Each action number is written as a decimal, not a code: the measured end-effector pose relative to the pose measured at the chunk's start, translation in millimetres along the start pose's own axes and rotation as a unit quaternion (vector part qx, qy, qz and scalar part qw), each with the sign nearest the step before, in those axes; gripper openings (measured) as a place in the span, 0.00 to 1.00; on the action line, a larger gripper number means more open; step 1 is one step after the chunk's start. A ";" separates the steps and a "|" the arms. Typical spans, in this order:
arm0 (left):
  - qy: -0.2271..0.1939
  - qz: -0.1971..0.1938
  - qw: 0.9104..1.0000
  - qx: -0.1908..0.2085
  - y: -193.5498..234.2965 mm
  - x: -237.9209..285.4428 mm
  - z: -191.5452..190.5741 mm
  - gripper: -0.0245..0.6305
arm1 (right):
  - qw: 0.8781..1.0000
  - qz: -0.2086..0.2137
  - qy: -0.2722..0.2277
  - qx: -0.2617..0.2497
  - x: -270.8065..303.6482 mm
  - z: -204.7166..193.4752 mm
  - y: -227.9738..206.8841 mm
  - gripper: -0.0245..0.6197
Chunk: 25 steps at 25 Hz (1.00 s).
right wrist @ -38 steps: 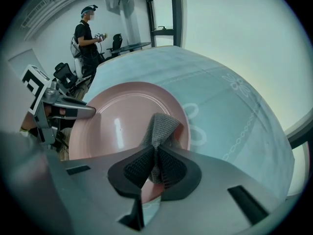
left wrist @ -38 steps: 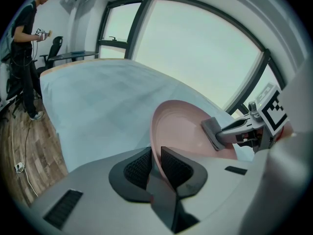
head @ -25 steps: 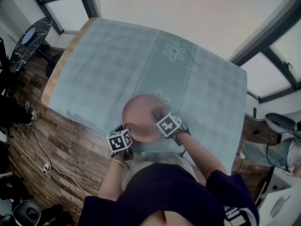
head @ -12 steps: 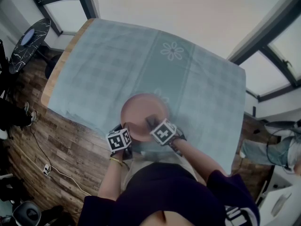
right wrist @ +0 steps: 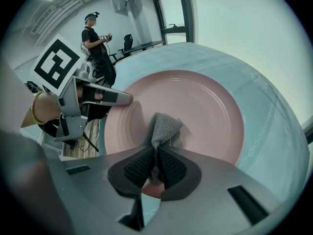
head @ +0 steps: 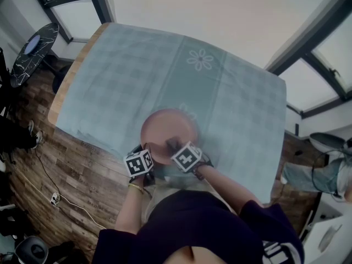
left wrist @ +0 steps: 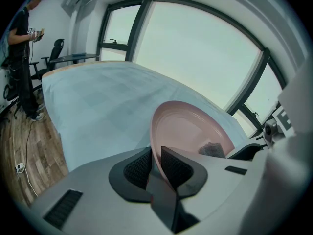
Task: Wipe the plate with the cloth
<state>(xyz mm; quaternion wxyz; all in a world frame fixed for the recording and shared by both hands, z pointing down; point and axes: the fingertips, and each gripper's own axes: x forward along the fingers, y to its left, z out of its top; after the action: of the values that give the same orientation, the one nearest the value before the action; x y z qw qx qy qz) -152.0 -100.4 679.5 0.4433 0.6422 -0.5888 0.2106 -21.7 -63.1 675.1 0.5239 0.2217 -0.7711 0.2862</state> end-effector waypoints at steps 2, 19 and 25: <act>-0.001 0.001 1.000 0.001 -0.3 -0.5 -0.7 0.14 | 1.000 -0.003 -0.004 0.004 -1.4 -0.2 1.5 0.09; -0.028 -0.005 1.000 0.012 -9.4 -42.9 -12.4 0.15 | 0.987 -0.029 -0.126 0.091 -47.5 7.6 3.4 0.09; -0.031 0.000 0.999 0.017 -9.6 -62.2 -24.6 0.15 | 0.979 -0.053 -0.172 0.091 -70.2 9.8 5.5 0.09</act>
<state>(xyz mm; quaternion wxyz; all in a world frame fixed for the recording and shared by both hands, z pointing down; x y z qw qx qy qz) -150.2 -45.8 639.9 0.4140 0.6558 -0.5984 0.2009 -7.1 -62.7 605.6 0.3750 0.3551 -0.8077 0.2845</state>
